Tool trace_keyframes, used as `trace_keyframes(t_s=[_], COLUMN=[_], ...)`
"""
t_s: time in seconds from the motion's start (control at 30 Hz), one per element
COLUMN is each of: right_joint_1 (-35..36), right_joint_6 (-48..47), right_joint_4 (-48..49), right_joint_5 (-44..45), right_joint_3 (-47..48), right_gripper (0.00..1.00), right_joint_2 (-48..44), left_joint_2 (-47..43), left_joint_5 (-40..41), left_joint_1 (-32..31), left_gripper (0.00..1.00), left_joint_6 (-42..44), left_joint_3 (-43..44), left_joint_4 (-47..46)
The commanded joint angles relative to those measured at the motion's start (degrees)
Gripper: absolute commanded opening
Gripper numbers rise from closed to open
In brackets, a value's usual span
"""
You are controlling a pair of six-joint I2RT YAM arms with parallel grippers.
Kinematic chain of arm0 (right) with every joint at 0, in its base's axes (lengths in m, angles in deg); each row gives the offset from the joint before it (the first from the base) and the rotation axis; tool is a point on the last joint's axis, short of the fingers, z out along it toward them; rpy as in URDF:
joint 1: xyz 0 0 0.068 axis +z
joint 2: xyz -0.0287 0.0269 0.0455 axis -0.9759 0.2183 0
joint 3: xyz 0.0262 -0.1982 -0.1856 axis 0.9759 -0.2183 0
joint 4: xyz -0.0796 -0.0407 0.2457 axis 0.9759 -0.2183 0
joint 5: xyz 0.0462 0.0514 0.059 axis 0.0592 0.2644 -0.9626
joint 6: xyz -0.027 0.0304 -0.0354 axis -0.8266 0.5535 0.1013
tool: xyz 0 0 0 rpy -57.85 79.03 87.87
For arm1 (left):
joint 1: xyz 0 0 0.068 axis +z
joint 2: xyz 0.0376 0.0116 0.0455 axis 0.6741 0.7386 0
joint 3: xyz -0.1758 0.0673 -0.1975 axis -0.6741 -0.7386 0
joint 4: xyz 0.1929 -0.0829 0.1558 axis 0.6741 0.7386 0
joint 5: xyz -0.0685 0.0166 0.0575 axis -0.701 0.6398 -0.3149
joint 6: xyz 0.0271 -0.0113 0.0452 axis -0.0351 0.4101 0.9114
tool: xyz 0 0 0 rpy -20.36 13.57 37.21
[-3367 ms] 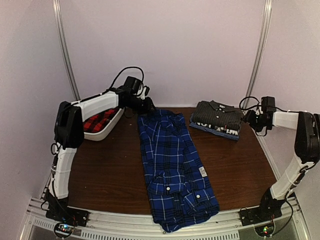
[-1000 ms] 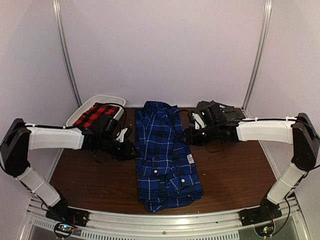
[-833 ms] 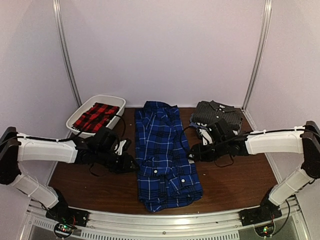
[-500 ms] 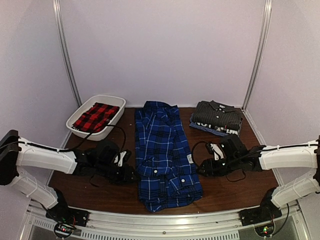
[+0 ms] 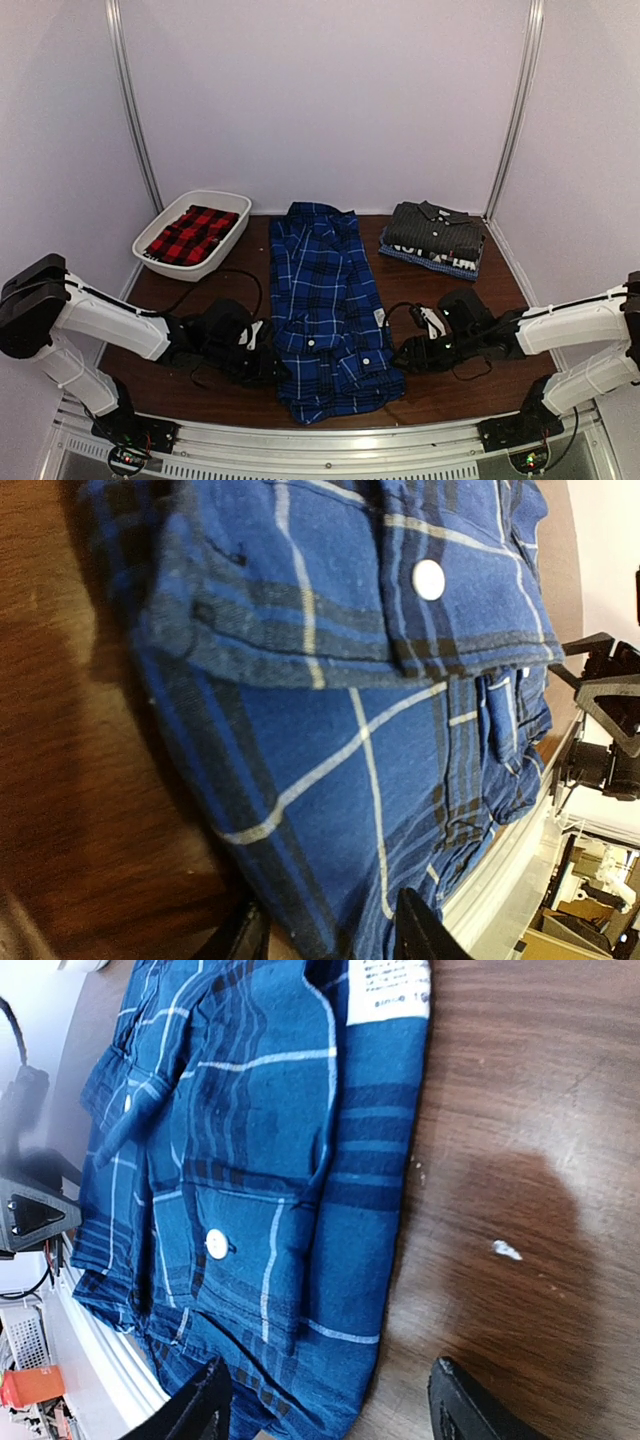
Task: Fold and stack the long sleeve shirts
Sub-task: Pick up the rectangle-folded shirt from the center of the board.
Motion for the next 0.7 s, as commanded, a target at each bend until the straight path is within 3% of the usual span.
trace_keyframes(t_s=[0.0, 0.27, 0.4, 0.53, 0.67], right_joint_1=[1.6, 3.0, 3.3, 3.7, 5.0], right_joint_6=[2.3, 5.7, 7.2, 8.4, 9.3], right_joint_4=[5.3, 11.7, 14.6, 16.0, 16.4], right_joint_5=[-1.2, -2.5, -3.8, -4.7, -5.5], right_joint_3=[-1.2, -2.9, -2.7, -2.4, -2.4], right_gripper=[0.69, 0.65, 0.59, 0.45, 0.27], right_joint_2=[2.0, 4.9, 6.7, 7.3, 6.8], left_joint_2=[2.5, 3.1, 1.7, -0.3, -3.3], left_joint_5=[-1.0, -2.3, -3.6, -4.8, -5.6], left_joint_1=[-1.4, -2.3, -2.4, -2.5, -2.6], left_gripper=[0.44, 0.26, 0.1, 0.0, 0.0], left_joint_6=[-2.6, -5.7, -6.1, -6.4, -6.8], left_joint_3=[-1.0, -3.1, -4.1, -5.6, -7.8], left_joint_4=[-5.7, -8.1, -8.7, -9.2, -9.1])
